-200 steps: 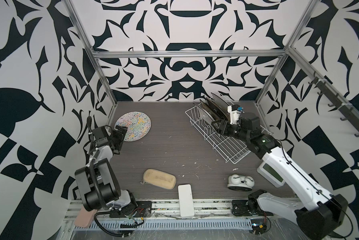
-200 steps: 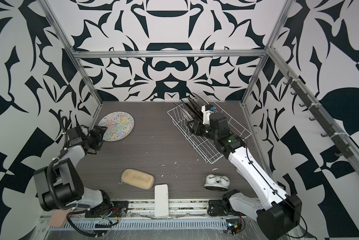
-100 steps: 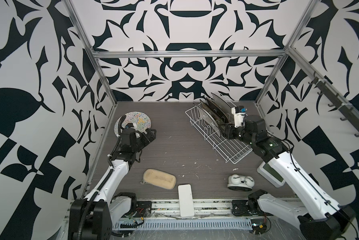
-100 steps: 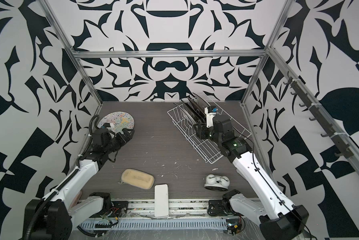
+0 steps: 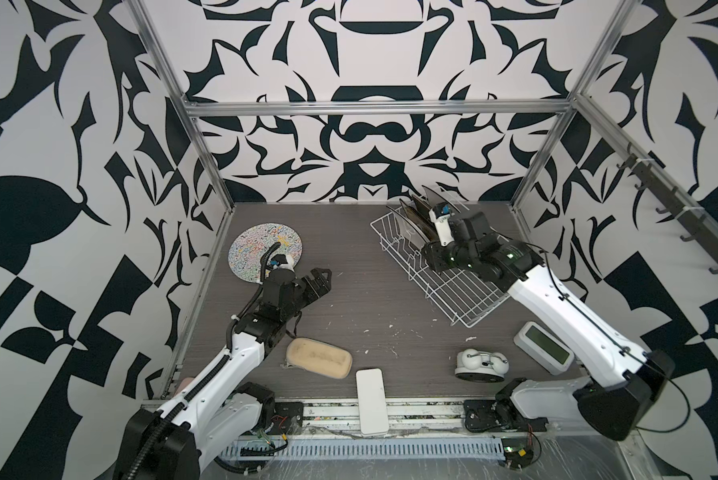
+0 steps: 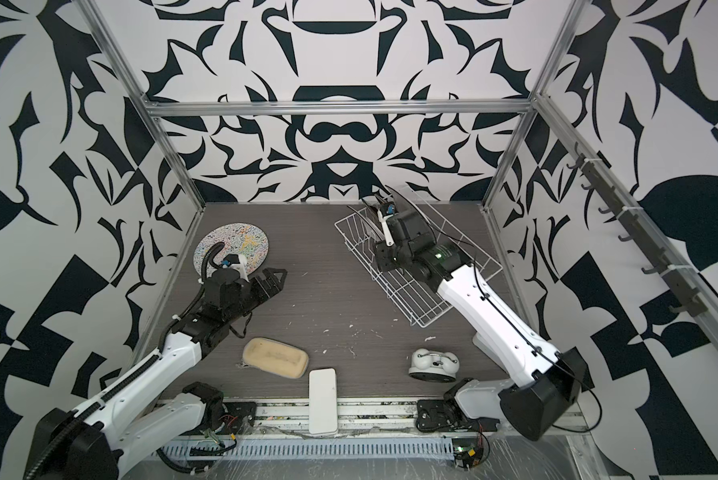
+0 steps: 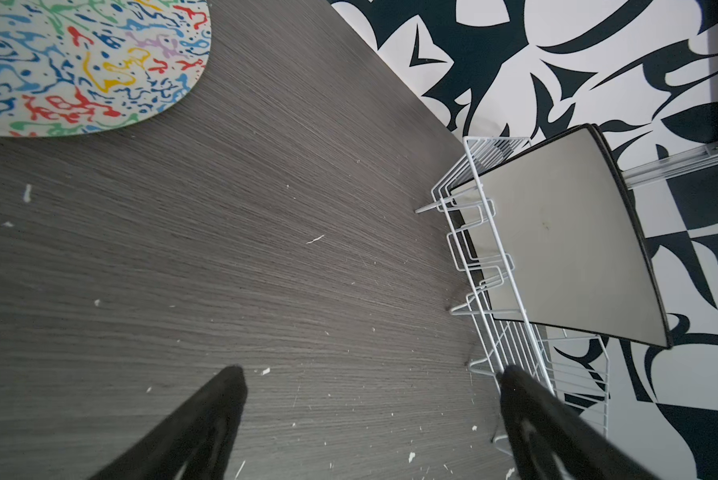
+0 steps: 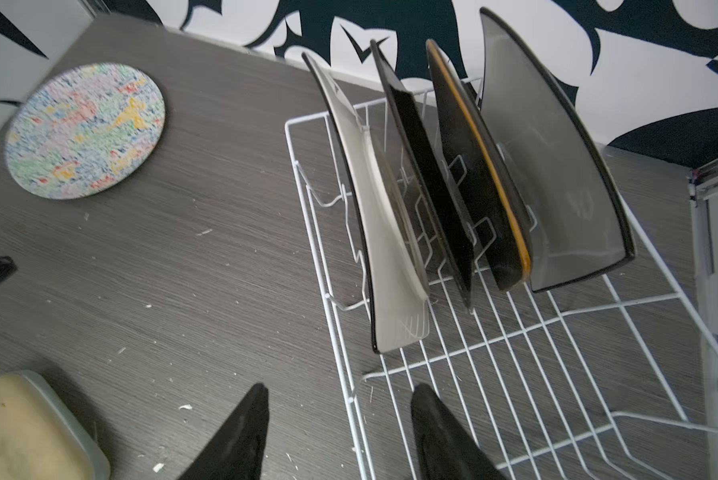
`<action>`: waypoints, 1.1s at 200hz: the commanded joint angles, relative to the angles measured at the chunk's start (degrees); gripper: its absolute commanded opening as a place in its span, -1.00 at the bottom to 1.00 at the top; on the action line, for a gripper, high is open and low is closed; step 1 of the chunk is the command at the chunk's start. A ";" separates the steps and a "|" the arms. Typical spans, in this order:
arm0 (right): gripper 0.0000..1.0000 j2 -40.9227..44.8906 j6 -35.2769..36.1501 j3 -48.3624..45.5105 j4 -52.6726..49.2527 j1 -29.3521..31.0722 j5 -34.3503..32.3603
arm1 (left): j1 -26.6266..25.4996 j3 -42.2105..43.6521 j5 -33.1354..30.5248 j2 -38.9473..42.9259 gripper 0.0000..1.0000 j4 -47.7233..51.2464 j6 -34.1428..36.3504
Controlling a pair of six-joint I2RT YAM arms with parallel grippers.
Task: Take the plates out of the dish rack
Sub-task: 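Raise the left gripper off the plate while the right gripper moves to the rack, then lower the right gripper onto the rim of the white square plate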
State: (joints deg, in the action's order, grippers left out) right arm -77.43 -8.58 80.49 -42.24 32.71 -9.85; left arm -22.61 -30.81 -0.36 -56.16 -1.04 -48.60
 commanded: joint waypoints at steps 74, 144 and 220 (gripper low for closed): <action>0.24 -9.32 7.75 12.06 -7.64 2.97 -15.11 | -0.33 -3.42 -2.10 -2.72 1.00 1.19 1.32; 0.19 -16.62 9.85 20.17 -10.04 3.05 -15.83 | -0.33 -1.86 1.50 -4.25 1.00 -2.07 -1.32; -0.14 -24.20 11.48 26.41 -11.26 3.98 -19.62 | -0.33 -1.03 3.44 -4.03 1.00 -3.53 0.12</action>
State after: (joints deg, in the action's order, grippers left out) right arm -100.22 2.35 103.00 -51.99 36.01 -25.76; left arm -22.85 -32.97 2.22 -60.51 -3.40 -49.47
